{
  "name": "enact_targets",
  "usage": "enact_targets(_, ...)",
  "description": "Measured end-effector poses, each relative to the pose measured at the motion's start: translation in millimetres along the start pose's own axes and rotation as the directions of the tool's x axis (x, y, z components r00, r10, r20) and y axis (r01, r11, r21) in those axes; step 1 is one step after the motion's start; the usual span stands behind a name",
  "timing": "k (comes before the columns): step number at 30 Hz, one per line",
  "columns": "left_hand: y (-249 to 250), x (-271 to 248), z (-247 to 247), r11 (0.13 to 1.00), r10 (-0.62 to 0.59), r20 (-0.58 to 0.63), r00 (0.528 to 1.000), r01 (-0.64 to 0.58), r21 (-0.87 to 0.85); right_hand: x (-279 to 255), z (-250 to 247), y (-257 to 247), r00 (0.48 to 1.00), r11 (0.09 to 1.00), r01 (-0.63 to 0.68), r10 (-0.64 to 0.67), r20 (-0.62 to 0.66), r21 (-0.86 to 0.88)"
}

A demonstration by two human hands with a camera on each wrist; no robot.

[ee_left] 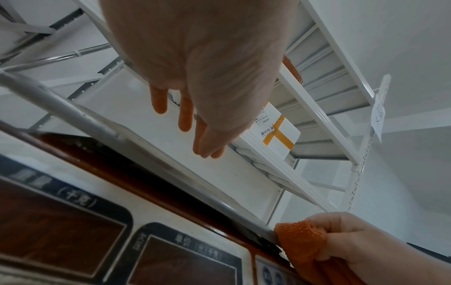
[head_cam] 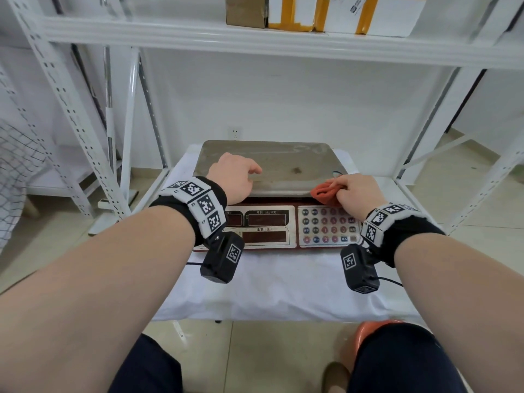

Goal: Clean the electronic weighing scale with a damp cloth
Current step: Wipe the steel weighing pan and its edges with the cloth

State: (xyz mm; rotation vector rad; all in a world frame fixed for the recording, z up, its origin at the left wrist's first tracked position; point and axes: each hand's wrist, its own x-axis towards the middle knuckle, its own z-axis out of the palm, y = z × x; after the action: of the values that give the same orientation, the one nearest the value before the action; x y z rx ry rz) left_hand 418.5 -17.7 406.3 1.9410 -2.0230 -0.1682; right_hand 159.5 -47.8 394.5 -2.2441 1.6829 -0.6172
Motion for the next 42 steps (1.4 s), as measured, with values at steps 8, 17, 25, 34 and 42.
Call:
enact_targets(8, 11.5, 1.9, 5.1, 0.998, 0.051, 0.022, 0.998, -0.051, 0.023, -4.1, -11.0, 9.4, 0.994, 0.995, -0.089, 0.091, -0.061, 0.043)
enact_targets(17, 32.5, 6.9, 13.5, 0.995, 0.095, 0.013, 0.995, -0.095, 0.024, -2.4, -7.3, -12.9, 0.999, 0.999, -0.035, 0.036, 0.026, -0.023)
enact_targets(25, 50.5, 11.4, 18.1, 0.991, 0.122, 0.032, 0.992, -0.124, 0.056, -2.0, 4.2, -22.4, 0.987, 0.993, 0.121, -0.122, 0.106, 0.013)
enact_targets(34, 53.2, 18.9, 12.3, 0.990, 0.133, 0.039, 0.990, -0.135, 0.044, 0.2, -3.0, 18.6, 0.966, 0.970, -0.193, 0.214, -0.146, 0.145)
enact_targets(42, 57.0, 42.4, 3.7, 0.986, 0.169, 0.040, 0.985, -0.169, -0.005, 25.7, -15.8, 6.2, 0.885, 0.879, -0.454, 0.464, -0.037, 0.144)
